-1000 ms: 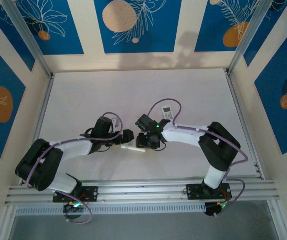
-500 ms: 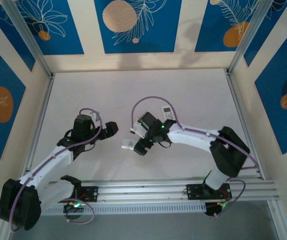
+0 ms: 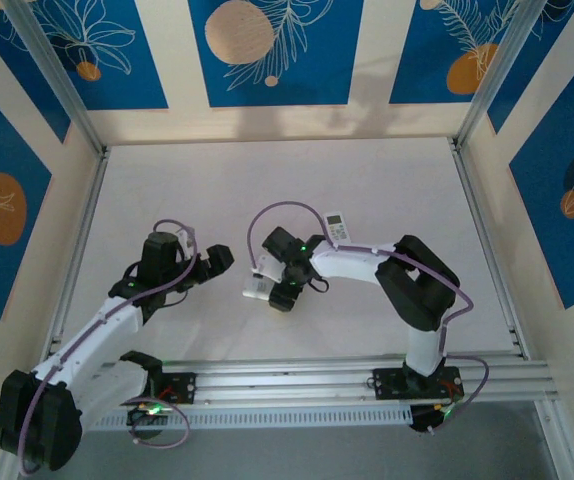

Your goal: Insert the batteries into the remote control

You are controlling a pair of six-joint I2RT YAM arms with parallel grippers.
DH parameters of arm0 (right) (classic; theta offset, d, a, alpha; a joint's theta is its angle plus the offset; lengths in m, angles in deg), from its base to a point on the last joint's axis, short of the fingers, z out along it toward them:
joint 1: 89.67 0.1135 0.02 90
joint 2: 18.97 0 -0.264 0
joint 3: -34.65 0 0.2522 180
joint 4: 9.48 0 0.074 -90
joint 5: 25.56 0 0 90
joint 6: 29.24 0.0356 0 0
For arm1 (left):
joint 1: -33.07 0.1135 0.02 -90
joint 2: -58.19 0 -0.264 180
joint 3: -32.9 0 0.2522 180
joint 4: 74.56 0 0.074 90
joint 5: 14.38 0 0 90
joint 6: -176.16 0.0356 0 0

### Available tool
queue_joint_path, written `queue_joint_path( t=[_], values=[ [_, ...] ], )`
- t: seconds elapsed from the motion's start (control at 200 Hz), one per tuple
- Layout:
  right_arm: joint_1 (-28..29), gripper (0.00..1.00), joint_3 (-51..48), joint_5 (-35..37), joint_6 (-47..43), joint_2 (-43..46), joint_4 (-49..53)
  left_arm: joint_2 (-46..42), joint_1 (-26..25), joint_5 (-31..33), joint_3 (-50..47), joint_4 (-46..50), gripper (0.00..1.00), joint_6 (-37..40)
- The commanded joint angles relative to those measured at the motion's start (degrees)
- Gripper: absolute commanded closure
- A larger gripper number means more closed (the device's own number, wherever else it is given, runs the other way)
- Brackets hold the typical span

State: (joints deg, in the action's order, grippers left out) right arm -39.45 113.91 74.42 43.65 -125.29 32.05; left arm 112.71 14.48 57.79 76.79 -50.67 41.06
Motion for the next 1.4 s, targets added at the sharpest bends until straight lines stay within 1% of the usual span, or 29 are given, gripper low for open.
queue_joint_path(
  t=[0.0,0.11,0.175,0.275,0.34,0.41,0.5,0.525,0.6,0.66,0.715,0.765,0.81,0.9,0.955,1.015,1.075,1.12,1.19,1.255,1.355,1.395],
  values=[
    [0.6,0.29,0.3,2.4,1.5,-1.2,0.6,0.3,1.0,-3.3,-0.5,0.2,0.00,-4.5],
    [0.8,0.40,1.4,2.9,5.1,-0.7,0.3,0.8,1.4,-3.9,-0.6,-0.2,0.00,-8.2],
    [0.5,0.45,2.2,-0.5,9.6,0.8,0.1,1.2,1.5,-4.9,-0.9,-0.8,0.00,-10.4],
    [-0.9,0.47,3.0,-11.3,19.6,4.3,-1.2,2.0,1.6,-7.9,-1.3,-3.3,0.00,-13.0],
    [-1.2,0.47,3.4,-16.5,24.9,6.0,-2.5,2.8,1.7,-9.5,-1.6,-5.4,0.01,-14.0],
    [-1.2,0.47,3.5,-19.8,29.0,7.1,-4.1,3.9,1.7,-9.8,-1.9,-7.0,0.02,-14.8],
    [-1.3,0.47,4.1,-22.4,33.7,7.4,-5.3,5.4,1.7,-9.7,-2.3,-9.6,0.08,-15.7],
    [-1.2,0.47,4.3,-23.0,34.8,7.4,-5.6,6.0,1.7,-10.1,-2.4,-10.4,0.10,-15.9],
    [-0.8,0.47,4.7,-24.2,38.0,6.9,-6.7,7.9,1.7,-11.9,-2.2,-13.0,0.23,-15.8],
    [-0.2,0.47,5.6,-24.1,40.1,6.2,-7.2,9.3,1.7,-13.2,-2.0,-14.3,0.35,-15.8],
    [0.4,0.47,6.4,-23.6,42.0,5.2,-7.7,10.1,1.7,-13.5,-1.9,-14.6,0.49,-15.6],
    [0.8,0.46,7.0,-23.3,44.1,4.3,-8.4,10.4,1.7,-13.1,-1.9,-13.8,0.60,-15.2],
    [1.2,0.45,7.6,-23.0,46.0,3.3,-9.3,10.3,1.7,-12.3,-1.6,-12.1,0.68,-14.6],
    [2.3,0.39,9.7,-22.4,48.4,1.7,-9.2,9.8,1.7,-10.1,-0.4,-7.6,0.78,-11.7],
    [2.6,0.33,10.5,-23.1,48.5,1.8,-9.3,9.4,1.7,-7.3,1.3,-3.1,0.83,-8.6],
    [2.5,0.22,10.5,-22.4,48.6,3.7,-9.3,9.2,1.8,-2.9,3.9,2.9,0.88,-4.7],
    [1.5,0.12,9.4,-20.5,48.6,6.5,-8.8,9.5,2.2,0.6,7.4,8.4,0.89,0.3],
    [0.1,0.08,7.9,-18.4,48.6,9.3,-8.2,10.7,2.5,4.2,11.5,13.5,0.89,4.9],
    [-2.8,0.04,4.8,-14.6,48.7,13.8,-7.2,15.4,2.5,12.2,20.8,24.3,0.89,13.8],
    [-5.7,0.03,2.4,-10.0,49.2,16.6,-4.2,21.9,2.6,22.9,29.6,33.5,0.89,20.1],
    [-10.8,0.05,2.1,-3.7,50.5,18.0,4.1,32.9,3.0,36.9,40.3,40.7,0.90,26.8],
    [-12.3,0.05,2.2,-1.6,50.9,18.5,6.7,38.2,3.5,40.9,45.4,44.2,0.90,28.1]
  ],
)
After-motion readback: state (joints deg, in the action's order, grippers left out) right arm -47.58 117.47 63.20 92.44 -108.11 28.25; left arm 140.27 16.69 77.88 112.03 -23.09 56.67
